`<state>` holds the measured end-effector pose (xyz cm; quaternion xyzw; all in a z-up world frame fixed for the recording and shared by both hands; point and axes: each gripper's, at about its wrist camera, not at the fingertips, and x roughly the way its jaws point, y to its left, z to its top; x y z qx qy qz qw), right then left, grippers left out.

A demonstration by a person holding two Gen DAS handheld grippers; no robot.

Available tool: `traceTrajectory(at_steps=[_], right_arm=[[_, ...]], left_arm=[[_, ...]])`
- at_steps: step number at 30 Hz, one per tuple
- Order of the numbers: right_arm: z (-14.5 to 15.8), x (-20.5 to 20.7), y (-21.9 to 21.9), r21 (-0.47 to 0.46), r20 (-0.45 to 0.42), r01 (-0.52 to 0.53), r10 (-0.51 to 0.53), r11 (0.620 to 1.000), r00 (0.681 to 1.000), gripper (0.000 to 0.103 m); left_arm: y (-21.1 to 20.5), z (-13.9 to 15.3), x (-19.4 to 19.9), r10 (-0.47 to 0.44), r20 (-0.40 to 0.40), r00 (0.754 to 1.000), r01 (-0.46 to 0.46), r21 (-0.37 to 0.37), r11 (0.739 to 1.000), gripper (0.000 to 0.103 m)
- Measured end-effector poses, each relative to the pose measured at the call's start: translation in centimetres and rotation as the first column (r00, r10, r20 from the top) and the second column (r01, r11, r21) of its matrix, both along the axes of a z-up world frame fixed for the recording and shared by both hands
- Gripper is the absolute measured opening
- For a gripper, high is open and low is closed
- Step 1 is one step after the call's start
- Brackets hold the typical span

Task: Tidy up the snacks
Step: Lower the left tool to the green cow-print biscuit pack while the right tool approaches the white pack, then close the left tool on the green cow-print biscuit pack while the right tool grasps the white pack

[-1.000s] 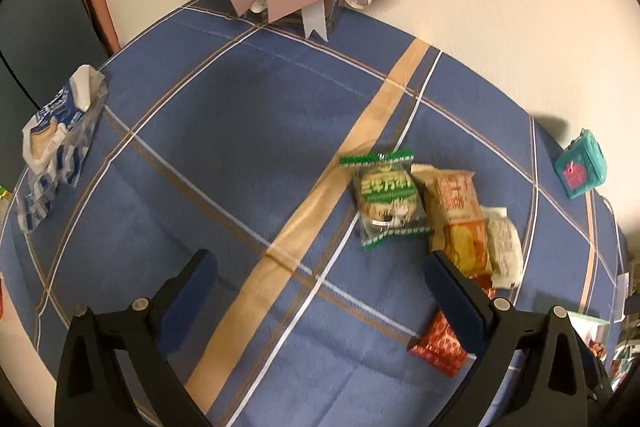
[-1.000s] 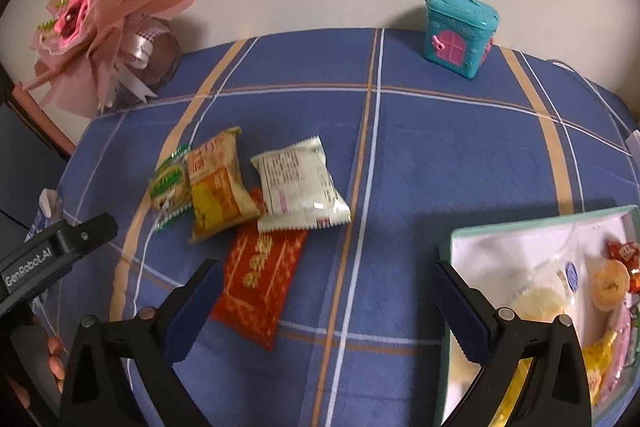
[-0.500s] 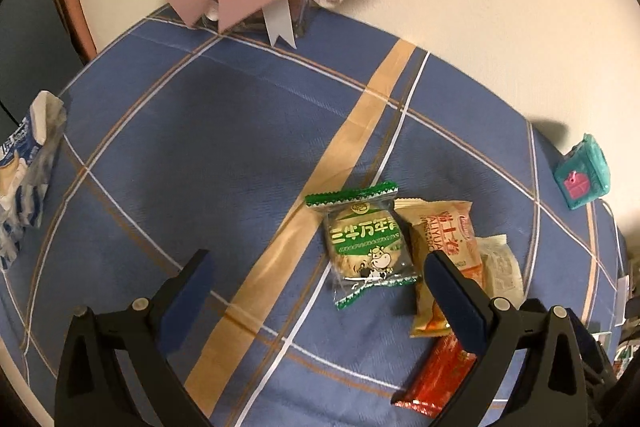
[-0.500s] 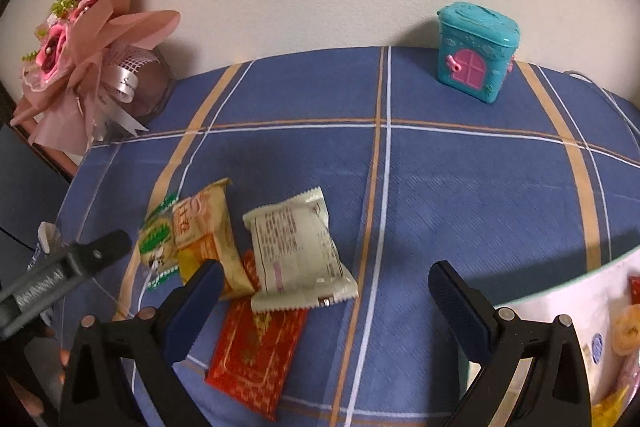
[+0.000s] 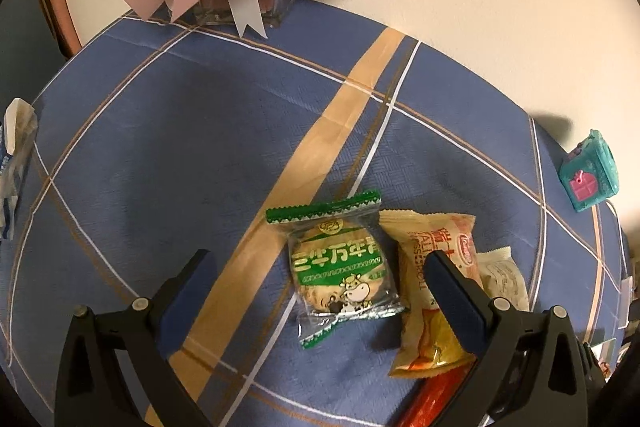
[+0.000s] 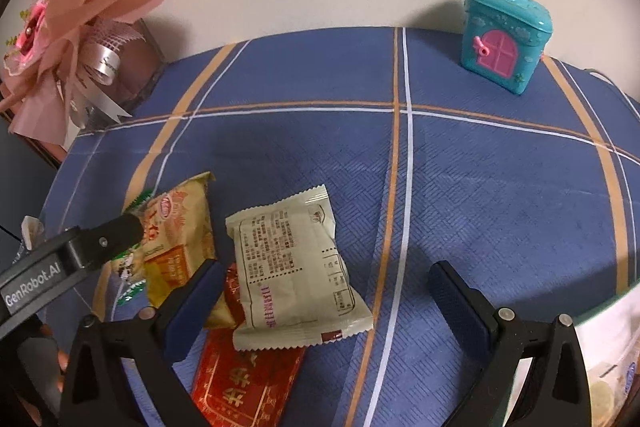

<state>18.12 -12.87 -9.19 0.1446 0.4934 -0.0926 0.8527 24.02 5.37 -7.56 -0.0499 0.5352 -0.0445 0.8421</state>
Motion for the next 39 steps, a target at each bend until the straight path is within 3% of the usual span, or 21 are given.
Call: traceTrajectory(at_steps=[14, 24, 32, 36, 39], right_arm=[[-0.6, 0.4, 1.6, -0.076, -0.019, -0.031, 0.03, 0.997, 0.999, 0.103], [-0.3, -0.1, 0.5, -0.07, -0.005, 0.009, -0.009, 0.998, 1.0, 0.091], [-0.1, -0.3, -0.3, -0.067, 0.009, 0.026, -0.025, 0.997, 1.0, 0.081], [0.2, -0.4, -0.3, -0.067, 0.015, 0.028, -0.027, 0.997, 1.0, 0.071], [0.2, -0.5, -0.3, -0.062, 0.02, 0.03, -0.028, 0.998, 0.999, 0.071]], left_arm=[[0.3, -1.8, 0.8, 0.036, -0.011, 0.999, -0.035, 0.046, 0.998, 0.103], [0.5, -2.4, 1.1, 0.045, -0.015, 0.999, -0.044, 0.04, 0.998, 0.101], [0.8, -2.0, 0.7, 0.046, 0.009, 0.999, -0.046, 0.081, 0.996, 0.077], [1.1, -1.6, 0.6, 0.052, 0.022, 0.998, -0.054, 0.099, 0.994, 0.053], [1.3, -1.5, 0.6, 0.055, 0.023, 0.998, -0.057, 0.086, 0.995, 0.052]])
